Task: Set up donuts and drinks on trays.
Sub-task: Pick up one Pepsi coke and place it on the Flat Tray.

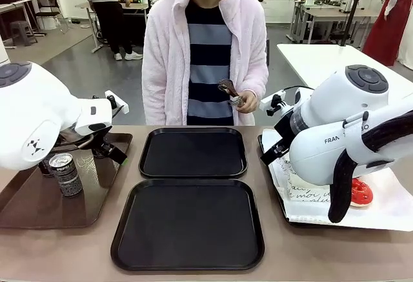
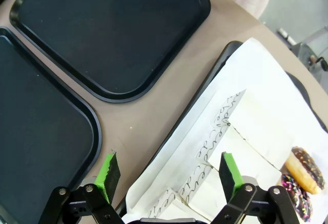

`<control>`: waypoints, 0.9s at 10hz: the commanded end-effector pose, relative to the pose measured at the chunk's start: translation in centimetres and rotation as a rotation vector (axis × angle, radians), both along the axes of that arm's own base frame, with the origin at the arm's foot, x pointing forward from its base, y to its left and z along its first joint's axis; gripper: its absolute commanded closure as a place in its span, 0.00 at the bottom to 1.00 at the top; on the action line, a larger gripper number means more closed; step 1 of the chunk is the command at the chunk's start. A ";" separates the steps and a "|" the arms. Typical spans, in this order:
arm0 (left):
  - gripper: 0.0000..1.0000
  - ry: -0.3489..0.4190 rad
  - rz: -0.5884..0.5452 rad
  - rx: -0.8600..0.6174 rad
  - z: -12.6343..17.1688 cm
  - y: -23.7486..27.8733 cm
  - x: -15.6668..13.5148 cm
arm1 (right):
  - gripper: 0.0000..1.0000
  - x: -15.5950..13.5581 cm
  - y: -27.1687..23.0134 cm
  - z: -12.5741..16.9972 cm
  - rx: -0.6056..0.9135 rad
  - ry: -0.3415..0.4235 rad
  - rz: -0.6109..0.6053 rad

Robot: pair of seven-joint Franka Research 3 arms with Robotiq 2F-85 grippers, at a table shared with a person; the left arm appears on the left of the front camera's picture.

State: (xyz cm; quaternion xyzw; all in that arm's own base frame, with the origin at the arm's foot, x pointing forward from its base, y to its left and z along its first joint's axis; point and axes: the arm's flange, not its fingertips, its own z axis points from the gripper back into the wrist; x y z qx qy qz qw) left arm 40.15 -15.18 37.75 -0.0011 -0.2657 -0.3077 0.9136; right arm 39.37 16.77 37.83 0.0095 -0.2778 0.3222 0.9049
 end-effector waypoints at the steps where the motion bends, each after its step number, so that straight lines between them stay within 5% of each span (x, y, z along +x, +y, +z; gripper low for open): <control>1: 0.00 -0.006 0.006 0.114 3.9 0.5 -6.1 | 0.00 -6.1 -0.8 2.3 -0.028 -0.019 -0.016; 3: 0.00 0.113 -0.020 0.090 6.6 2.9 -12.3 | 0.00 -13.5 -2.9 4.8 -0.123 -0.023 0.022; 6: 0.00 0.183 -0.056 0.055 6.7 5.1 -16.8 | 0.00 -22.1 -6.0 4.8 -0.231 -0.003 0.149; 7: 0.00 0.095 -0.032 0.031 6.3 4.8 -16.8 | 0.00 -21.7 -6.3 4.0 -0.206 -0.077 0.137; 8: 0.00 0.184 -0.033 0.099 12.1 1.4 -10.2 | 0.00 -10.4 0.5 13.2 -0.203 0.006 0.084; 9: 0.00 0.184 -0.033 0.099 12.1 1.4 -10.2 | 0.00 -10.4 0.5 13.2 -0.203 0.006 0.084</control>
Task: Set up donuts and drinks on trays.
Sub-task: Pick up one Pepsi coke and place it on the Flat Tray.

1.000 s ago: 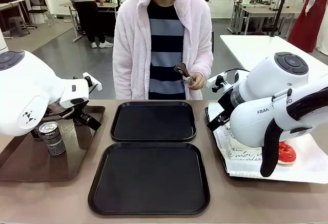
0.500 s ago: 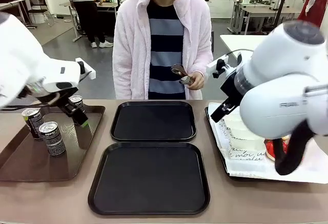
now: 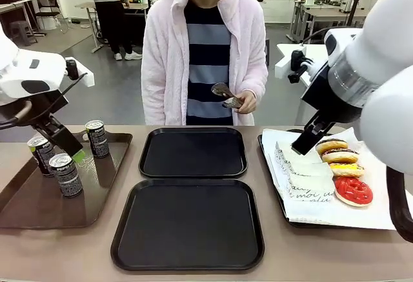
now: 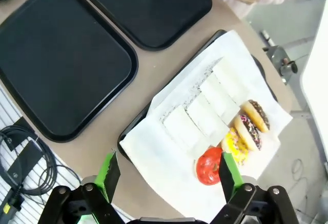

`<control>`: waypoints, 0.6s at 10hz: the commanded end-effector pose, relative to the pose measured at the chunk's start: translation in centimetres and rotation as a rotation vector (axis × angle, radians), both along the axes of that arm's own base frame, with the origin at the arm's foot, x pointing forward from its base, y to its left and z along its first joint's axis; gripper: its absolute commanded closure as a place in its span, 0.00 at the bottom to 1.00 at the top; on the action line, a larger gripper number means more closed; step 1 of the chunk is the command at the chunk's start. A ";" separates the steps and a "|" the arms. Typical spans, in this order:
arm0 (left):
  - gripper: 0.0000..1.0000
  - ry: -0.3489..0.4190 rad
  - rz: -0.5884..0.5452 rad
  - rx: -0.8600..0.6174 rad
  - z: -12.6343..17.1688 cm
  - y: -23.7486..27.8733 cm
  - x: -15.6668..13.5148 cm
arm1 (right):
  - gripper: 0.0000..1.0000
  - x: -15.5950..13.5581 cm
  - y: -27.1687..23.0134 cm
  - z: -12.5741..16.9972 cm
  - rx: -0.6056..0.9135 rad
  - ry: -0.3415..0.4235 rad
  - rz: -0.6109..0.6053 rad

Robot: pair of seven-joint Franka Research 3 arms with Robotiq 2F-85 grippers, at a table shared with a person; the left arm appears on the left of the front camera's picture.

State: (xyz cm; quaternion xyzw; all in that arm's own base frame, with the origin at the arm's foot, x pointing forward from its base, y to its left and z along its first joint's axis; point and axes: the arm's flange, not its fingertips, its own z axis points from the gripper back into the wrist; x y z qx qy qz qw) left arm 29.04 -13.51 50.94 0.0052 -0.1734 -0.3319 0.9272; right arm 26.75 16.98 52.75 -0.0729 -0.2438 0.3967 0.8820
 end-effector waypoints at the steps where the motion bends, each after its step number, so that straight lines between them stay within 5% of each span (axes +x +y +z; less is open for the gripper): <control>1: 0.00 0.011 -0.002 0.017 -1.1 -0.3 0.9 | 0.00 2.2 0.3 -1.7 0.009 0.010 -0.022; 2: 0.00 0.000 0.000 0.000 0.0 0.0 0.0 | 0.00 0.0 0.0 0.0 0.000 0.000 0.000; 4: 0.00 0.155 0.168 -0.531 -0.7 6.6 2.0 | 0.00 2.3 -7.7 -1.5 0.496 0.130 -0.147; 6: 0.00 0.215 0.189 -0.861 -1.4 11.6 2.5 | 0.00 2.4 -15.2 -3.3 0.920 0.221 -0.182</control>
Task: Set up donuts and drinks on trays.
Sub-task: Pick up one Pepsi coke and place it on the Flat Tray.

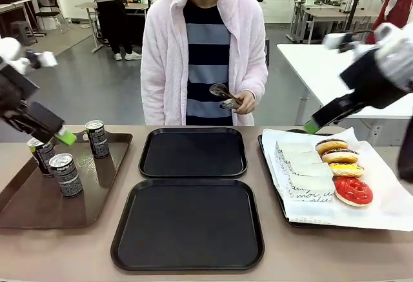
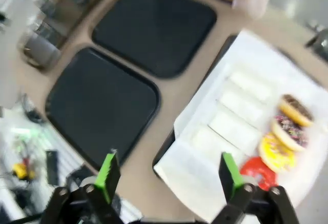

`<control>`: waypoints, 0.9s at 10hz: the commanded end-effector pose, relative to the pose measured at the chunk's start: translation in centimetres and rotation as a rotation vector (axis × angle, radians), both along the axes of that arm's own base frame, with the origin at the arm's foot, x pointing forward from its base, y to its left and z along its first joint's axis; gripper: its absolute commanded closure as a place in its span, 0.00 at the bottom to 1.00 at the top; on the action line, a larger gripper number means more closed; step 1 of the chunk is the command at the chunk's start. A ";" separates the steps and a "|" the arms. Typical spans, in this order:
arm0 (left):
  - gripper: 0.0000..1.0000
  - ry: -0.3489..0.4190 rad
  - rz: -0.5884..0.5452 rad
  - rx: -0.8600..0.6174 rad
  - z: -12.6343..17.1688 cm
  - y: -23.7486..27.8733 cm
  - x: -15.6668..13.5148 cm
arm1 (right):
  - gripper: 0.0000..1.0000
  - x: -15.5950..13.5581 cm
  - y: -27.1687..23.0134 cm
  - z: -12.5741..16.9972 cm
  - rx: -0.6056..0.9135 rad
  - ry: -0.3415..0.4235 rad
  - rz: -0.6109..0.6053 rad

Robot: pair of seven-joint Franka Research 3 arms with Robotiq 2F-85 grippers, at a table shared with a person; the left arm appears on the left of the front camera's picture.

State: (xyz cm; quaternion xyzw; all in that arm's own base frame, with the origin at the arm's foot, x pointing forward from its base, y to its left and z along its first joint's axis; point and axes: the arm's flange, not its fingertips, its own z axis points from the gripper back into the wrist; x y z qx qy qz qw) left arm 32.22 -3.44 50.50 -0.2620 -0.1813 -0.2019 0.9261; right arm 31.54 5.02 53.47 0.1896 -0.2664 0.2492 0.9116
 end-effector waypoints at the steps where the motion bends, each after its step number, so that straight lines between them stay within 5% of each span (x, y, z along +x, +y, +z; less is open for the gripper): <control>1: 0.00 0.068 0.077 -0.454 -1.7 4.2 -0.4 | 0.00 -2.1 -7.1 -5.6 0.517 0.105 -0.044; 4: 0.00 0.163 0.187 -0.664 -3.9 11.2 -0.5 | 0.00 -1.8 -15.1 -10.0 0.709 0.258 -0.056; 9: 0.00 0.198 0.348 -0.585 -2.9 17.5 -3.7 | 0.00 -6.9 -25.4 -10.3 0.669 0.323 -0.222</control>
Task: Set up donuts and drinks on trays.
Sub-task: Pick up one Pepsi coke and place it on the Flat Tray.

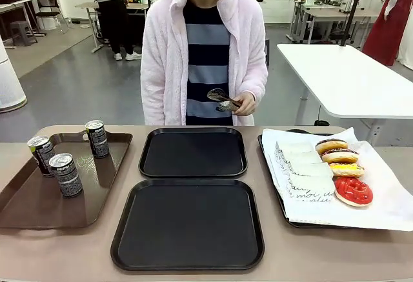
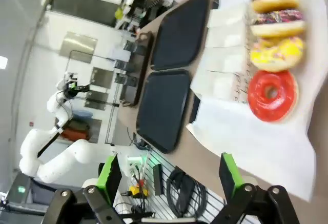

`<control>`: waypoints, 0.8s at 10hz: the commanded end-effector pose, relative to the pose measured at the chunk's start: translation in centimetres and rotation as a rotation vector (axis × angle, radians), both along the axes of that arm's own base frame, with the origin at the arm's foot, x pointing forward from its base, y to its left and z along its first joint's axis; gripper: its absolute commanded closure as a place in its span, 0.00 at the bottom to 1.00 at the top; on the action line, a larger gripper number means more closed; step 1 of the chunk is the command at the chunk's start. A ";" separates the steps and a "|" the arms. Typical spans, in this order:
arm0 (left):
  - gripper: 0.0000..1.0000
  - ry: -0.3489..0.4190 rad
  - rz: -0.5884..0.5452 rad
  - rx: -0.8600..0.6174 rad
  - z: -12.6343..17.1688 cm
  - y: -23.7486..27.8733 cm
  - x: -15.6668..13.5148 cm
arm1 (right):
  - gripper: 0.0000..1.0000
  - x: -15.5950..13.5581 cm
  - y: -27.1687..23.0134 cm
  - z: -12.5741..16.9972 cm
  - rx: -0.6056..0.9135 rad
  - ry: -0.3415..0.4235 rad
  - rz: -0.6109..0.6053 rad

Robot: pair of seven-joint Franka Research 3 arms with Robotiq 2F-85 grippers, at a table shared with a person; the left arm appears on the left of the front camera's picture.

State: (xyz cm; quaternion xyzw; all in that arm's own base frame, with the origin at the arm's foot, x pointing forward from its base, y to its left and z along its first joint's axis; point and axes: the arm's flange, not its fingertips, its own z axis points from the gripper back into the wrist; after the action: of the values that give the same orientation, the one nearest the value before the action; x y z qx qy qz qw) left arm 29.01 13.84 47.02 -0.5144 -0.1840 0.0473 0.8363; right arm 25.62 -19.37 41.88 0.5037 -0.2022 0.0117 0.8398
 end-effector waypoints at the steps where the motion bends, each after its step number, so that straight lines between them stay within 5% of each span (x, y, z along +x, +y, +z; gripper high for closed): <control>1: 0.00 0.014 0.025 0.034 0.5 1.0 -1.0 | 0.00 -2.2 -2.5 1.6 -0.041 -0.004 -0.052; 3: 0.00 0.041 0.041 0.070 0.4 1.4 -1.2 | 0.00 -3.6 -4.1 2.0 -0.042 -0.013 -0.138; 4: 0.00 0.035 0.025 0.200 0.9 0.3 -1.2 | 0.00 -2.9 -3.2 2.0 -0.156 -0.018 -0.195; 5: 0.00 0.013 0.051 0.037 0.4 1.7 -1.1 | 0.00 -3.6 -4.5 2.2 -0.033 0.001 -0.126; 8: 0.00 0.013 0.051 0.037 0.4 1.7 -1.1 | 0.00 -3.6 -4.5 2.2 -0.033 0.001 -0.126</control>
State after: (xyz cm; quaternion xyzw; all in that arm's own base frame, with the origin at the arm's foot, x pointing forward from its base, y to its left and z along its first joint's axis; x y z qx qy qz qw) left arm 27.98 15.30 47.53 -0.4821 -0.1906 0.0678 0.8524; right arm 21.91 -23.71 44.20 0.4688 -0.2274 -0.0446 0.8524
